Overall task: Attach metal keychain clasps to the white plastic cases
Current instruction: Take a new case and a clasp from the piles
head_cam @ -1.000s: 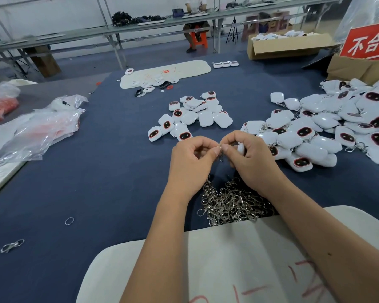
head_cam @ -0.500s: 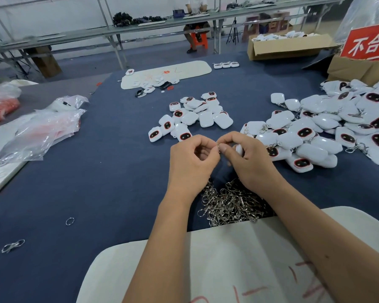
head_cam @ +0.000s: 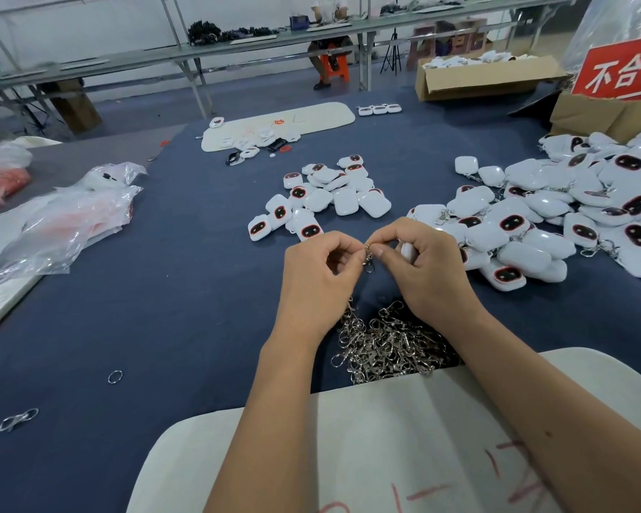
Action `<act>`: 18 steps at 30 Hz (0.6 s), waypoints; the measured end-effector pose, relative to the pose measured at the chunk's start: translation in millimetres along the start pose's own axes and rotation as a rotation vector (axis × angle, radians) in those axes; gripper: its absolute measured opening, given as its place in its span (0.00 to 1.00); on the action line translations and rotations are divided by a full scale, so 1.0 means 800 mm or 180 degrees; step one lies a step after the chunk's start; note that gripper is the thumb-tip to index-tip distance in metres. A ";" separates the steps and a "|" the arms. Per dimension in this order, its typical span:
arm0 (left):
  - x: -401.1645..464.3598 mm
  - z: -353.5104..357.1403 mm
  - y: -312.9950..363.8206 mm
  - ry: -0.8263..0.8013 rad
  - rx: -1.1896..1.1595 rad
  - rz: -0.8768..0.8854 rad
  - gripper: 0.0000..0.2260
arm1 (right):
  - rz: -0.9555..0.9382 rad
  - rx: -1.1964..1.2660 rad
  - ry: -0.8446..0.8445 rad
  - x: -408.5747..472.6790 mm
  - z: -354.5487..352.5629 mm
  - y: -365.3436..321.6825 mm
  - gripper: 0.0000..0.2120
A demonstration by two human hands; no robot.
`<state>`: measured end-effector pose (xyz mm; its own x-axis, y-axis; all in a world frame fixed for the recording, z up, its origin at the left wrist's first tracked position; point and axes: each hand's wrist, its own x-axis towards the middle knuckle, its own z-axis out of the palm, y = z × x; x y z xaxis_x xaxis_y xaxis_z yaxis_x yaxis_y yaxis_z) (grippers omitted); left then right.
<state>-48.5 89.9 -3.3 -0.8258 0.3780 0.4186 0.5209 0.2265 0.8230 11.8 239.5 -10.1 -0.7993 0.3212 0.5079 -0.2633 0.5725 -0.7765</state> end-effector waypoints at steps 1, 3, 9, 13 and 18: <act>0.000 0.000 0.000 -0.0016 0.0031 0.0008 0.05 | -0.0029 -0.0017 0.0008 0.000 0.000 0.000 0.08; 0.000 -0.001 -0.001 -0.0028 0.0067 0.0028 0.05 | -0.0037 -0.0016 -0.0013 0.000 0.000 0.002 0.08; 0.001 0.000 -0.003 -0.0071 0.0151 0.0027 0.06 | -0.0078 0.0002 -0.0039 0.000 0.000 0.002 0.09; 0.001 0.002 -0.002 -0.0085 0.0258 0.0080 0.08 | -0.0193 -0.0049 0.0035 -0.001 0.000 0.001 0.09; 0.001 0.007 -0.001 0.0008 0.0217 0.0156 0.07 | -0.0161 -0.0013 0.0080 -0.001 0.001 0.000 0.08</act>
<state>-48.3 94.7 -6.1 -0.7993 0.3880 0.4588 0.5742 0.2683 0.7735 11.9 238.9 -10.5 -0.7712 0.3105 0.5557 -0.3009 0.5915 -0.7481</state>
